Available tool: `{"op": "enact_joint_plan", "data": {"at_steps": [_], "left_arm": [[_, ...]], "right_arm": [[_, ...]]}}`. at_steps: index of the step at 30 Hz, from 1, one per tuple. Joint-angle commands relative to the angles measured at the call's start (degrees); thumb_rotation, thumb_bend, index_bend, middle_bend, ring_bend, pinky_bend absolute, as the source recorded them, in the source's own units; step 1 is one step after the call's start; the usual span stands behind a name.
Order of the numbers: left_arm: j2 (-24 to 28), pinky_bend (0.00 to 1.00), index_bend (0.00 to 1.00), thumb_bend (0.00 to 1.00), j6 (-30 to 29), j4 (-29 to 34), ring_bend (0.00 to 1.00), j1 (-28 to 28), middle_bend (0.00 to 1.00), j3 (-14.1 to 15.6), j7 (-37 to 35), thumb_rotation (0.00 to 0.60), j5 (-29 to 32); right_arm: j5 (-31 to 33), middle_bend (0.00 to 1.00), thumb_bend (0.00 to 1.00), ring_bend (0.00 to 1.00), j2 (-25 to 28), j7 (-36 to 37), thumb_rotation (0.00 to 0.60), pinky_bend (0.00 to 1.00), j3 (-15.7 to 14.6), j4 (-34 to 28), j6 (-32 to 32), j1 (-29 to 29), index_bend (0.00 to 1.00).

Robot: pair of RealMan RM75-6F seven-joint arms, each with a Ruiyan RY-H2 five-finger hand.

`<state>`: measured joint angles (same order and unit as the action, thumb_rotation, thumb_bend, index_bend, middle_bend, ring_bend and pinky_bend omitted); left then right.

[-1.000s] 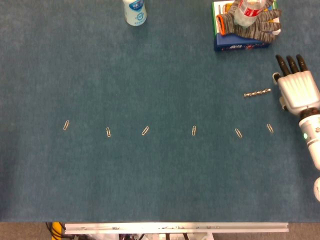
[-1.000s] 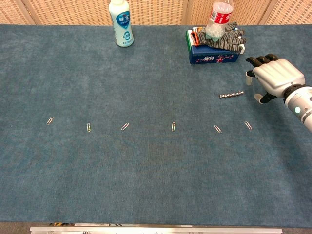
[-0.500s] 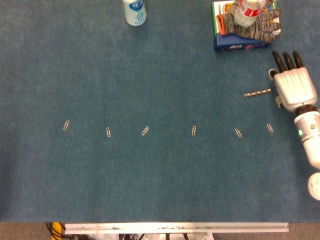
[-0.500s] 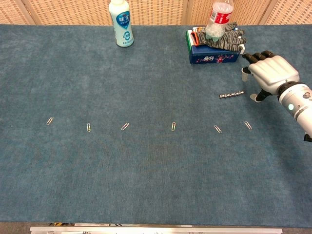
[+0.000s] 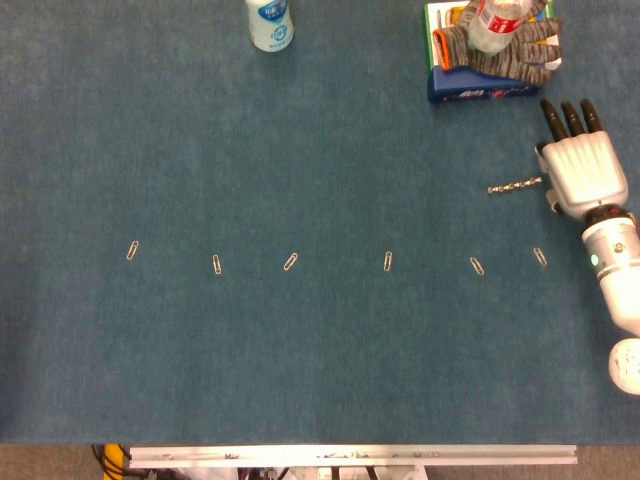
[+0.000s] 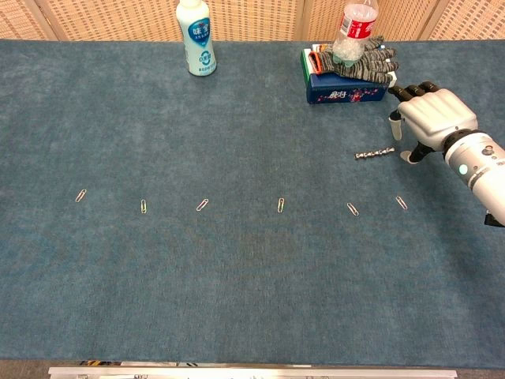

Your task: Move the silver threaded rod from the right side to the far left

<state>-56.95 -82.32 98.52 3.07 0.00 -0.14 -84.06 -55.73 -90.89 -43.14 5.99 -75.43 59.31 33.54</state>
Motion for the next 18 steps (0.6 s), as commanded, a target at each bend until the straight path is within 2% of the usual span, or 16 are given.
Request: {"op": "enact_joint_plan", "data": {"at_steps": [1,18], "left_arm": [[0.03,0.31,0.49,0.45,-0.01,0.03,0.27,-0.01,0.43,0.00,-0.05,0.600,0.00],[0.06,0.31,0.49,0.45,-0.04,0.02,0.27,-0.07,0.43,-0.03,0.03,0.600,0.08]], "right_arm": [[0.11,0.00,0.21,0.00,-0.18,-0.15,0.600,0.00,-0.08,0.28,0.06,0.06,0.52],[1.77,0.00,0.22,0.00,-2.75,-0.68,0.600,0.00,0.27,4.14,-1.72,1.46,0.52]]}}
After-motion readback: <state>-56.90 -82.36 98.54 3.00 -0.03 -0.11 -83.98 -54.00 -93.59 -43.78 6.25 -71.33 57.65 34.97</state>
